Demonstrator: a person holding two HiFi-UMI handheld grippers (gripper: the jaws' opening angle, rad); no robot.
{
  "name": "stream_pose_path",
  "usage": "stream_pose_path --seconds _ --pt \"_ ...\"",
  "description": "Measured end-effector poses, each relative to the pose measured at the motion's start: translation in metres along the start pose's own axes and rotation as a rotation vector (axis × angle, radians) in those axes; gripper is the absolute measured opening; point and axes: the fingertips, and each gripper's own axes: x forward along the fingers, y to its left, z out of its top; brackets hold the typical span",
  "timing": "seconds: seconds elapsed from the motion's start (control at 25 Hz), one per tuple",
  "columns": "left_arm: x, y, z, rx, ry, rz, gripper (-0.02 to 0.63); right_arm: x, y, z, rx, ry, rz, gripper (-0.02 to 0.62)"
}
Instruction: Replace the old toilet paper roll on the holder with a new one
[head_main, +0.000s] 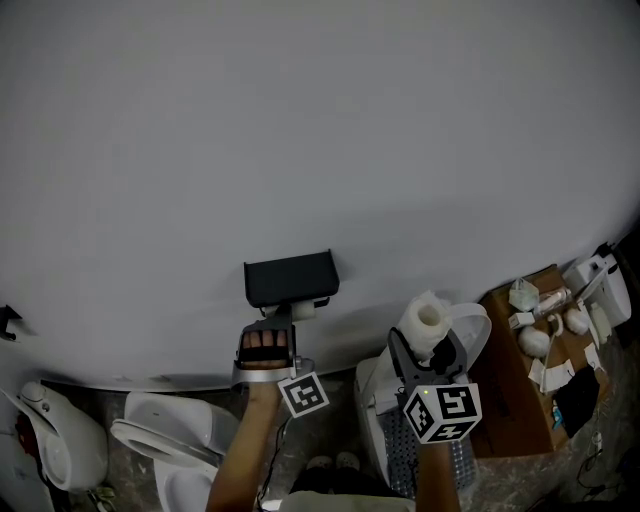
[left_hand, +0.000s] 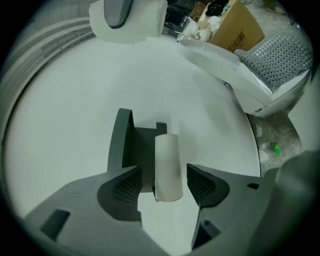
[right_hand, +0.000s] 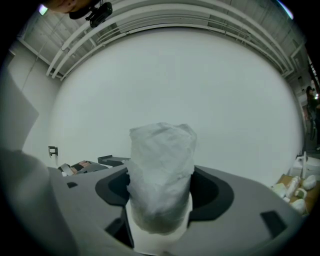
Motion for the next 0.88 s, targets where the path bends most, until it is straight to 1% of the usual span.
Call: stream_pose_path --seconds 0.2,0.28,0.32,0.36,0.48,0.64,0.8,0.88 --pt "0.009 -0.007 -0.004 0.025 0.021 -0.010 0.267 0.000 -0.004 0.000 -0.001 0.002 -0.007 0.310" --pt "0.011 -0.007 -0.003 0.018 0.018 -0.001 0.237 -0.001 -0.005 0.000 -0.002 0.003 -0.011 0.310" --pt "0.012 -0.006 -0.002 0.019 0.017 0.010 0.203 -0.002 -0.006 0.000 -0.002 0.003 -0.013 0.310" --pt "0.013 -0.005 -0.001 0.024 0.017 0.021 0.184 -0.002 -0.007 0.000 -0.002 0.003 -0.015 0.310" --pt "0.016 -0.005 -0.001 0.031 0.027 0.034 0.182 -0.003 -0.010 -0.001 -0.003 0.003 -0.023 0.310" --pt "0.018 -0.006 0.005 -0.002 0.024 0.030 0.178 -0.004 -0.018 -0.001 -0.002 0.003 -0.041 0.310" --pt "0.018 -0.001 0.022 -0.031 0.000 0.041 0.175 -0.006 -0.025 -0.002 0.002 0.005 -0.060 0.310" --pt "0.018 0.000 0.033 -0.031 -0.012 0.039 0.175 -0.009 -0.030 -0.002 0.004 0.006 -0.070 0.310"
